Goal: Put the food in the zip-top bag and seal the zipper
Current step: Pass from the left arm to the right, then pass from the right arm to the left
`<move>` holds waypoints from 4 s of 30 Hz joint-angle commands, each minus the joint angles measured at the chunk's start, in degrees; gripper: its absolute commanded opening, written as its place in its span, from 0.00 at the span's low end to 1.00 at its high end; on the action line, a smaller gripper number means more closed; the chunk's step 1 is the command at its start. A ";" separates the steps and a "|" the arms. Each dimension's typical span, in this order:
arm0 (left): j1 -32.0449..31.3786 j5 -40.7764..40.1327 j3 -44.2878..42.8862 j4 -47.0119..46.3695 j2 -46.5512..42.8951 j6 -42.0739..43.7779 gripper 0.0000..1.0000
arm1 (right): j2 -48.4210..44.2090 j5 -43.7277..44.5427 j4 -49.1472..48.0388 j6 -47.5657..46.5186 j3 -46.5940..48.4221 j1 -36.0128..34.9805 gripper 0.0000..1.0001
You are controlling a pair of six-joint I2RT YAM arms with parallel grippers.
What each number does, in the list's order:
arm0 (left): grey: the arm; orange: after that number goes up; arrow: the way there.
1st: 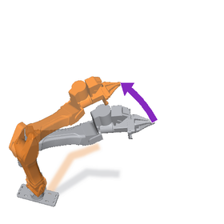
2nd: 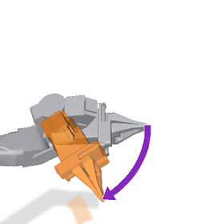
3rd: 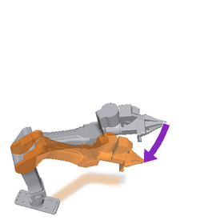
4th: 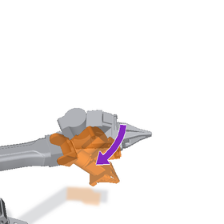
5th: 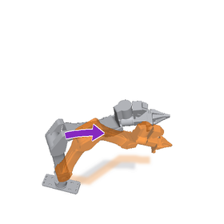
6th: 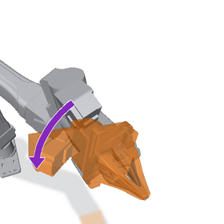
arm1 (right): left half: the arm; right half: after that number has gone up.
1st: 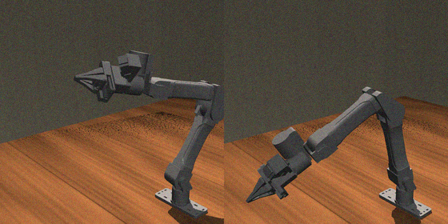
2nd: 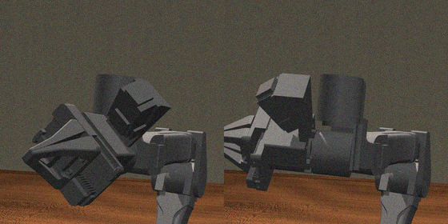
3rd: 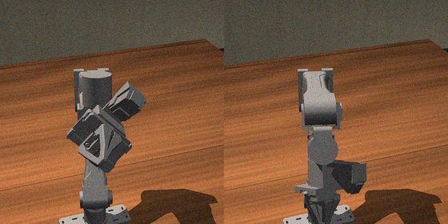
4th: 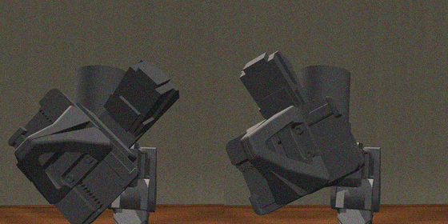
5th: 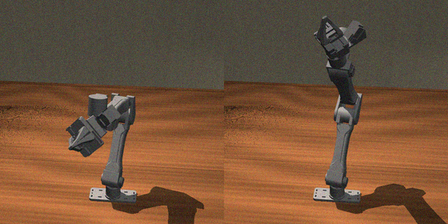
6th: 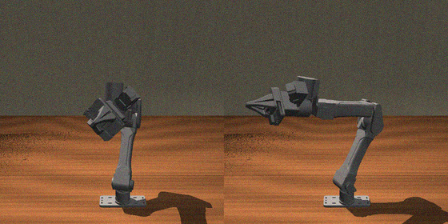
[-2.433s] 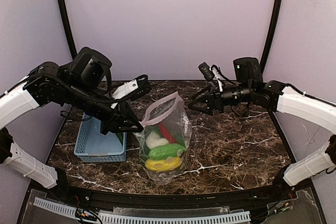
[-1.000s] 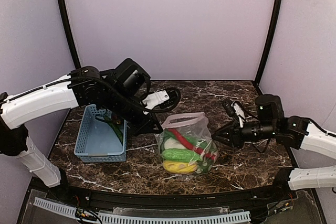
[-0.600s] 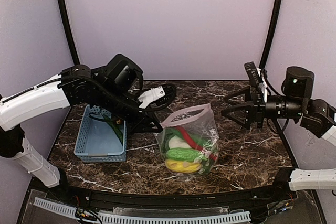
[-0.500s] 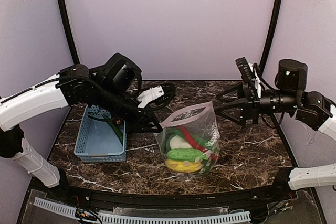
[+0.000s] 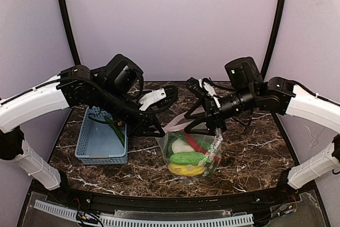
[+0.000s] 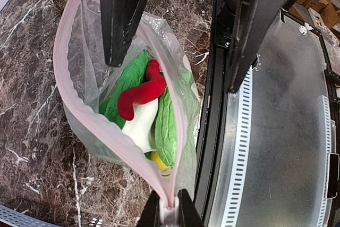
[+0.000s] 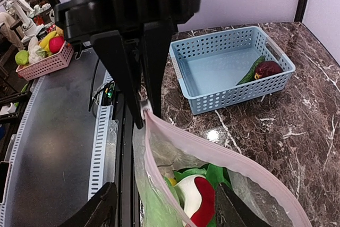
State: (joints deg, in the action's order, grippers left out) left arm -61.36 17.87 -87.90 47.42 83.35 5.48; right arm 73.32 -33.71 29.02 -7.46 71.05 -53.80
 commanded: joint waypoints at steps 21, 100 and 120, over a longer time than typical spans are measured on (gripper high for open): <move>-0.13 2.36 -2.53 3.00 0.05 0.91 0.01 | 5.47 -8.01 2.86 -3.78 2.36 -0.60 0.34; 6.49 10.44 17.67 -28.74 -8.56 -16.56 0.01 | -7.30 0.06 -10.62 9.04 -8.24 -0.60 0.00; 6.45 20.33 12.41 -22.74 -6.46 -10.81 0.01 | 5.19 -8.19 -2.08 2.19 7.47 -0.60 0.52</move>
State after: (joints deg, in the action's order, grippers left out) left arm -55.11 36.23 -74.13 23.73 77.69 -7.05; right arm 75.72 -37.58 23.92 -3.01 76.36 -54.02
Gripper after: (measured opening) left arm 0.009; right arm 0.511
